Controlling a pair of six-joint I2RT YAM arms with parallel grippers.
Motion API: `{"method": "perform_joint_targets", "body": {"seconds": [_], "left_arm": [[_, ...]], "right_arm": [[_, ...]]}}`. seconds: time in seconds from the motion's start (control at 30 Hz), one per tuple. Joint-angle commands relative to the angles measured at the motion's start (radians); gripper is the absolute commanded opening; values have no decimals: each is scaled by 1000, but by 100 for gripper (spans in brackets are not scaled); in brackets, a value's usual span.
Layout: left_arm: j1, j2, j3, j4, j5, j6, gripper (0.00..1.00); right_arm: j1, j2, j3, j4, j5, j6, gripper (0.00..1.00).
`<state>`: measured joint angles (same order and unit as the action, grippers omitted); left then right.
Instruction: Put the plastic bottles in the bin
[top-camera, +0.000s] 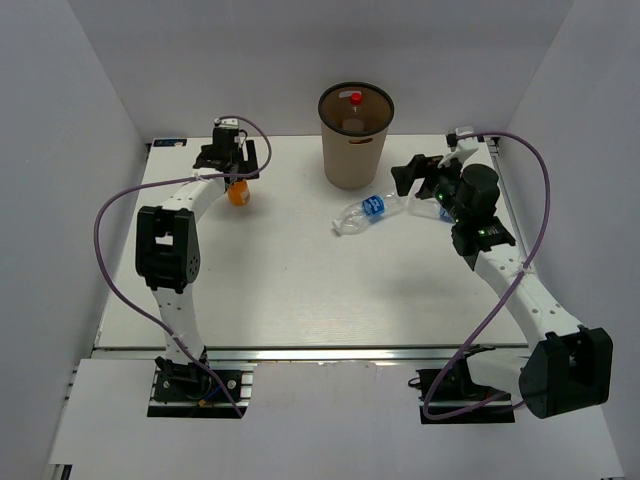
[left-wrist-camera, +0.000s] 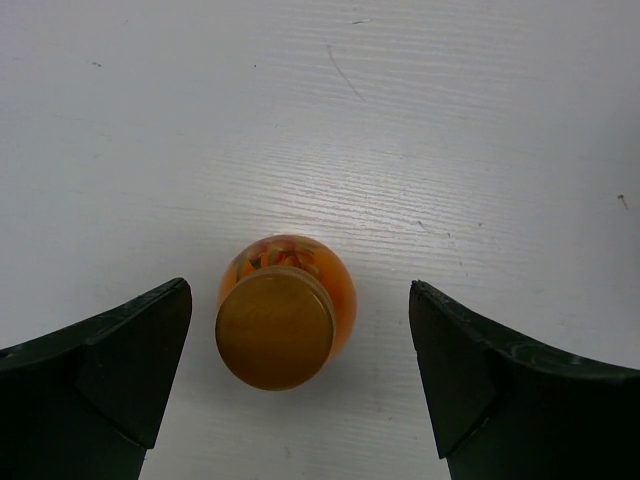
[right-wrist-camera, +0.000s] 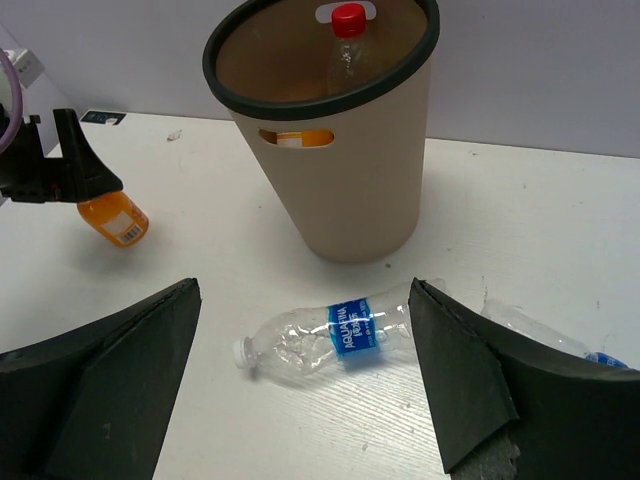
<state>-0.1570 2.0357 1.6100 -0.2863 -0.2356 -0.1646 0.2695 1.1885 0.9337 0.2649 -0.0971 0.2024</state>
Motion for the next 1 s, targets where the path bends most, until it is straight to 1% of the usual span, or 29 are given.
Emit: {"method": "perform_joint_targets", "body": {"seconds": [0.0, 0.17, 0.23, 0.33, 0.37, 0.47, 0.5, 0.53, 0.6, 0.63, 0.67, 0.73, 0.77, 0.83, 0.87, 0.93, 0.97], "left_arm": [[4, 18, 34, -19, 18, -3, 98], [4, 44, 28, -39, -2, -15, 98], [4, 43, 13, -31, 10, -23, 97], [4, 50, 8, -28, 18, -24, 92], [4, 58, 28, -46, 18, -26, 81], [4, 69, 65, -77, 30, -21, 56], [4, 64, 67, -76, 42, -21, 41], [4, 57, 67, -74, 51, -18, 36], [4, 18, 64, -60, 85, -15, 28], [4, 2, 61, -53, 105, -18, 28], [4, -40, 60, -39, 157, -22, 28], [4, -90, 47, 1, 231, -55, 26], [2, -142, 39, 65, 369, -74, 22], [1, -184, 4, 166, 514, -139, 15], [-7, -199, 4, 249, 604, -157, 15], [-18, -235, 28, 332, 610, -197, 11], [-22, -249, 40, 354, 620, -222, 11]], "right_arm": [[-3, -7, -3, 30, 16, 5, 89], [-1, -16, -10, 19, 33, 5, 89], [-1, -23, -18, 19, 40, 5, 89], [-1, -33, -26, 14, 53, 5, 89], [-1, -38, -27, 13, 56, 5, 89], [-1, -56, -38, 13, 71, 5, 89], [-1, -62, -42, 11, 82, 6, 89], [-1, -64, -45, 10, 86, 6, 90], [-3, -79, -53, 7, 92, 5, 89], [-3, -84, -58, 7, 111, 8, 89], [-1, -95, -68, 2, 132, 11, 89], [-1, -107, -84, 0, 177, 18, 89], [-3, -116, -110, 13, 191, 28, 89], [-12, -118, -143, 40, 203, 38, 89], [-16, -113, -166, 51, 201, 57, 89], [-32, -107, -171, 40, 186, 66, 90], [-38, -102, -176, 33, 182, 72, 89]]}}
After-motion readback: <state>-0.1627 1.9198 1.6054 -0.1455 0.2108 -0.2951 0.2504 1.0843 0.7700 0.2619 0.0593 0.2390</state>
